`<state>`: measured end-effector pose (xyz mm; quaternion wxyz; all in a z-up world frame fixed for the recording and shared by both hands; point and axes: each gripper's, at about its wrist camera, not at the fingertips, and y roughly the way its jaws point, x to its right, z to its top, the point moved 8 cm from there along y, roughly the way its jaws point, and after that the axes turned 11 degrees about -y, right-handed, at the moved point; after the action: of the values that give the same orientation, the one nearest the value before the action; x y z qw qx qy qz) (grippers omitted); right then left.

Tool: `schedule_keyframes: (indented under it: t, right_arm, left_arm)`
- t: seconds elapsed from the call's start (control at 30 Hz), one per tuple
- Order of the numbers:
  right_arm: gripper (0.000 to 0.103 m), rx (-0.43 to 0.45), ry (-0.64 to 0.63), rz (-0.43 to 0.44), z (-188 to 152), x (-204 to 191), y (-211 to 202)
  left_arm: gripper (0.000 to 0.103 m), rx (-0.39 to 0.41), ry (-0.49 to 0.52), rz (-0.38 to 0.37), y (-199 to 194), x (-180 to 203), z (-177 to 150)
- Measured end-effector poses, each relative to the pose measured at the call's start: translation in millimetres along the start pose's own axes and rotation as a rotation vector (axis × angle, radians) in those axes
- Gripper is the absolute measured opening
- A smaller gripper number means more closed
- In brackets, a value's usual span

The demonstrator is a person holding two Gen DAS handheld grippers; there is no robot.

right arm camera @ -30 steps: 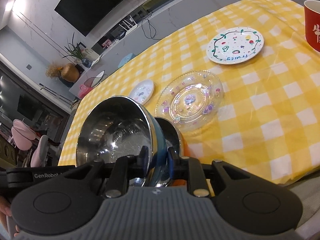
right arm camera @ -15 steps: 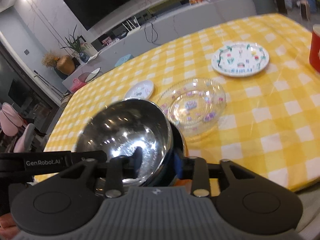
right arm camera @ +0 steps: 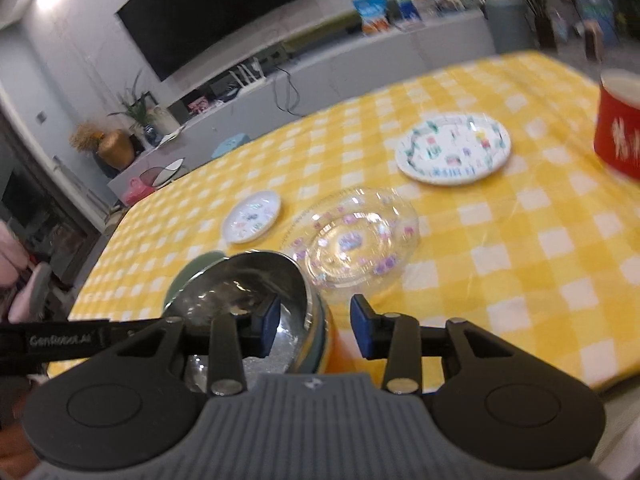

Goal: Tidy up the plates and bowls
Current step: 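Lower the blue bowl into the orange bowl and open the left gripper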

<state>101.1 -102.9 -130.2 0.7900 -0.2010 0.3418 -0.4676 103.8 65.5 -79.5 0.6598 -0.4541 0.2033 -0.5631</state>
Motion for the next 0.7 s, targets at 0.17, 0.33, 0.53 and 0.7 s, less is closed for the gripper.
schedule_keyframes:
  t: [0.17, 0.33, 0.53, 0.7]
  right_arm:
    - [0.039, -0.005, 0.087, 0.012, -3.7, 14.5, 6.9]
    - [0.041, -0.012, 0.08, 0.015, -4.5, 12.4, 9.2]
    - [0.043, -0.02, 0.024, 0.014, -7.1, 8.6, 7.9]
    - [0.047, -0.012, -0.001, 0.014, -6.8, 7.5, 7.1]
  left_arm:
    - [0.045, -0.002, 0.025, 0.038, 7.2, -1.6, -2.7]
    - [0.049, -0.015, 0.04, 0.051, 12.4, -3.2, -5.7]
    - [0.056, -0.038, 0.049, 0.063, 16.9, -7.6, -8.5]
    - [0.057, -0.047, 0.043, 0.047, 17.1, -10.4, -8.5]
